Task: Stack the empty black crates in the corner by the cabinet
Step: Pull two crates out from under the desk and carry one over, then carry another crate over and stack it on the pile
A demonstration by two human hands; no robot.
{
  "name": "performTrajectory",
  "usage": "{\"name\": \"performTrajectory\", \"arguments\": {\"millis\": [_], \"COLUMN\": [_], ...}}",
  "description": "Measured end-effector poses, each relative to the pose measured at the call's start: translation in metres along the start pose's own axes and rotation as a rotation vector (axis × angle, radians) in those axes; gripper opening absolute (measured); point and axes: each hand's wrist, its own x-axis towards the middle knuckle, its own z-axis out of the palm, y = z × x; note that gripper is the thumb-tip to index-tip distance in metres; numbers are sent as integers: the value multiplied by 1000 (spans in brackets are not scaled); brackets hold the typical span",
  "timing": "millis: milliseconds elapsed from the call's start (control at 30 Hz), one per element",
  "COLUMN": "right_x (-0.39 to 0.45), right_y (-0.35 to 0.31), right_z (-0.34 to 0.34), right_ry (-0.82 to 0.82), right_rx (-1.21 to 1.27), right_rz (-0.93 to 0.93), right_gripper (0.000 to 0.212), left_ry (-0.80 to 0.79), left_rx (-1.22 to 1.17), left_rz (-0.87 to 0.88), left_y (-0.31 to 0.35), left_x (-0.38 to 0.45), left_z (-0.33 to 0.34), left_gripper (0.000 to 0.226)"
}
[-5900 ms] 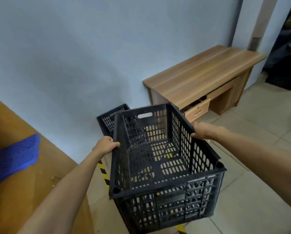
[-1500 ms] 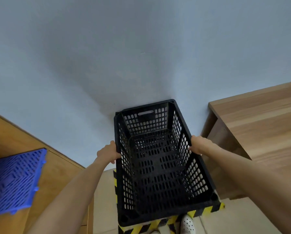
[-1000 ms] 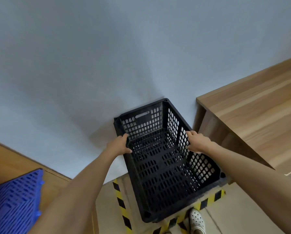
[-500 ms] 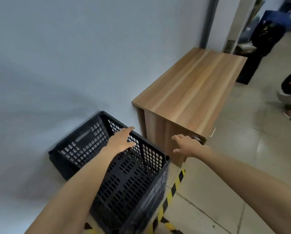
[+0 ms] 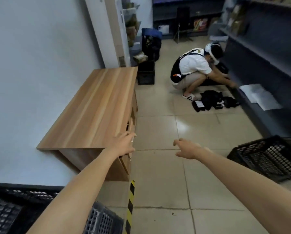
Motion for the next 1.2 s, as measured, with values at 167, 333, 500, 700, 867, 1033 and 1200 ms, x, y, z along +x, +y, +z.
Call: {"name": "performTrajectory", "arguments": {"millis": [167,333,500,700,867,1033,1200], "right_x": [-58,-120,-184,-232,-232,-217,-199], "right_y": [141,251,332,408,467,536,595], "right_z": [-9,-5,12,44,40,2,-24], "right_ry": [22,74,97,39,46,92,189], "right_rx": [41,93,192,332,396,411,415], "right_rz": [190,341,500,706,788,838,857], "right_gripper": [53,54,50,49,48,42,44], "left_ry": [-1,-53,-123,-187,-226,-219,-215], "left_rx": [185,278,343,406,493,537,565], "left_rz": [216,366,521,727,851,905,910], "left_y": [145,273,381,493,565,632,700], "left_x": [63,108,141,185,243,320,386], "left_z": [7,21,34,58,77,69,62], "left_gripper": [70,71,68,67,68,68,66]}}
